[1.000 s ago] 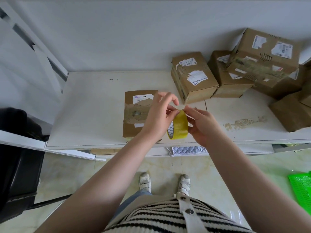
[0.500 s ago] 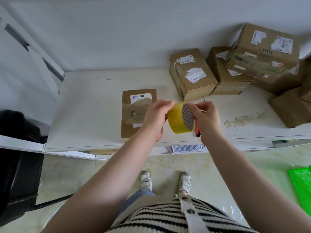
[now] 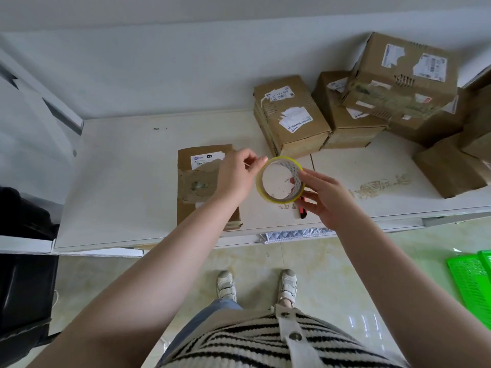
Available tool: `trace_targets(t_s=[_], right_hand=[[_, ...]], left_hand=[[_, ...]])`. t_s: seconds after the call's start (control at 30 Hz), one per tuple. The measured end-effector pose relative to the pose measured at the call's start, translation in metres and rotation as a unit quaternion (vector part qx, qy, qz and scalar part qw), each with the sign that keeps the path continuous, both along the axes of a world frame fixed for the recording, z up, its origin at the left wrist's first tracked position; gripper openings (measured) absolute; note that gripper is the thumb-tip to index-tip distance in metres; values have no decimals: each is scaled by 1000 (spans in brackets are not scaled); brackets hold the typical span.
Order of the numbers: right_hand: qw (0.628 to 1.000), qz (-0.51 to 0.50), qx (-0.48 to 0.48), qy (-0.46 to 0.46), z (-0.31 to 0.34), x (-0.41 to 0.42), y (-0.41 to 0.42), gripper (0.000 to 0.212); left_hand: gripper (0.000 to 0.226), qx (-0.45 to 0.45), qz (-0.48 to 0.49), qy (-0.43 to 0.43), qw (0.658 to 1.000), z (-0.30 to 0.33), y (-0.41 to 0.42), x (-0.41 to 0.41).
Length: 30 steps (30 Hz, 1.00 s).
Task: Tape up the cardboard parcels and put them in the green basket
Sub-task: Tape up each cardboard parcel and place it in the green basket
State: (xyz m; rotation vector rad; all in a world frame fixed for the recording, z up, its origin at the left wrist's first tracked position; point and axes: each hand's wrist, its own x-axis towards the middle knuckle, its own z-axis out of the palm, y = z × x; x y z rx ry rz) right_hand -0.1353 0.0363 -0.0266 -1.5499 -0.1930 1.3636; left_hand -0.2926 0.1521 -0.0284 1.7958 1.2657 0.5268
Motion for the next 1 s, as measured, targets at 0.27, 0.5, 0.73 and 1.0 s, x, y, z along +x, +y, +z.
trace_targets(t_s=[0.27,0.5,0.73,1.0], right_hand=[[997,-24,-69,-30,-26,8,11,6],[987,-45,-142,-62,-69,-5,26,17],[943,29,-172,-284,-66,-18,31,16],[916,115,43,-381,-6,-98,50,31]], left_hand=[[12,-19,-10,107,994,-29,0,22],[29,-57,-93,284,953,-40,4,49],[37,-10,-156,228,961,-23,-7,37],[57,67,146,138,977,-23,7,-98]])
